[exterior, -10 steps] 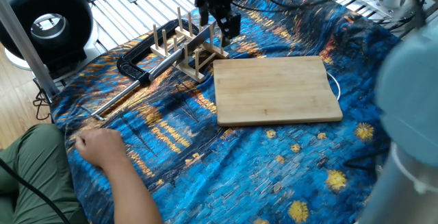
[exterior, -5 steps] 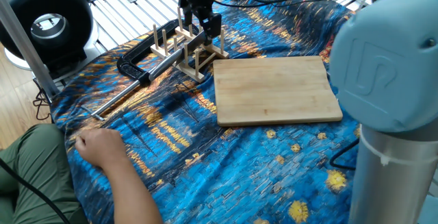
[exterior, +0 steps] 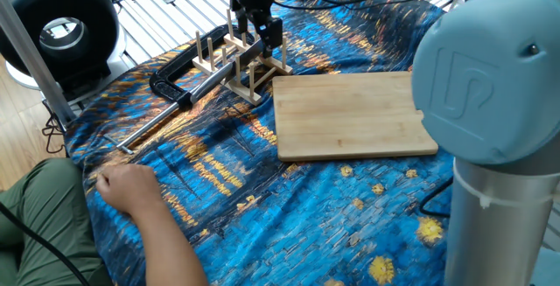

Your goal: Put the knife on the cutting board

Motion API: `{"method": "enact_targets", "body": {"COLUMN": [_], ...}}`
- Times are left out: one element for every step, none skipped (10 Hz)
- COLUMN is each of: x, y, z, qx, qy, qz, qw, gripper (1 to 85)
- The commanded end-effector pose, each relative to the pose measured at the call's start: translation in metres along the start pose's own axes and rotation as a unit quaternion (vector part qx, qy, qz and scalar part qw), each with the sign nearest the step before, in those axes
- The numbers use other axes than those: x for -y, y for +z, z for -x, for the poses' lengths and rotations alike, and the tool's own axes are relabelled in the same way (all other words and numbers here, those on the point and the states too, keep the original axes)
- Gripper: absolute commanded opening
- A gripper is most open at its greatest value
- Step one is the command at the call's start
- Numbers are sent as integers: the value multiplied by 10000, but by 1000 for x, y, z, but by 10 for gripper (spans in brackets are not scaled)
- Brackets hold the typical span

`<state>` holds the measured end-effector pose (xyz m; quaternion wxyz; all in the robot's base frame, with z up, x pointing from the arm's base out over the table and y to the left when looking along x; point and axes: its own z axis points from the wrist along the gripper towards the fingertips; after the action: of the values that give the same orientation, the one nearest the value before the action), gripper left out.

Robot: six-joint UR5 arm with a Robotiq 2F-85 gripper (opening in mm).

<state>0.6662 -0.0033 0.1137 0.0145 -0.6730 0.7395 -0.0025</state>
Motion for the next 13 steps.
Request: {"method": "enact_targets", "body": {"x": [12,25,29,31,30,28,28,26,24,23,22,21,20], "y": [9,21,25,26,27,29,34,39,44,45,45,46,49], "z": [9,16,16,12,9,6,4,5,3,2,2,3,5], "qx": [245,455,429,355,348,310,267,268,269,269,261,300,331], "qy": [7,-83,-105,-166,-174,-152,-114,-83,-44,-44,-67,-104,-103], "qz": [99,153,104,57,56,46,13,-1,-8,-8,-2,-15,-20], "qw": [9997,9988,9990,9992,9992,9994,9996,9996,9996,9996,9996,9995,9994], "gripper": [793,807,810,797,790,783,753,740,723,713,710,703,690]}}
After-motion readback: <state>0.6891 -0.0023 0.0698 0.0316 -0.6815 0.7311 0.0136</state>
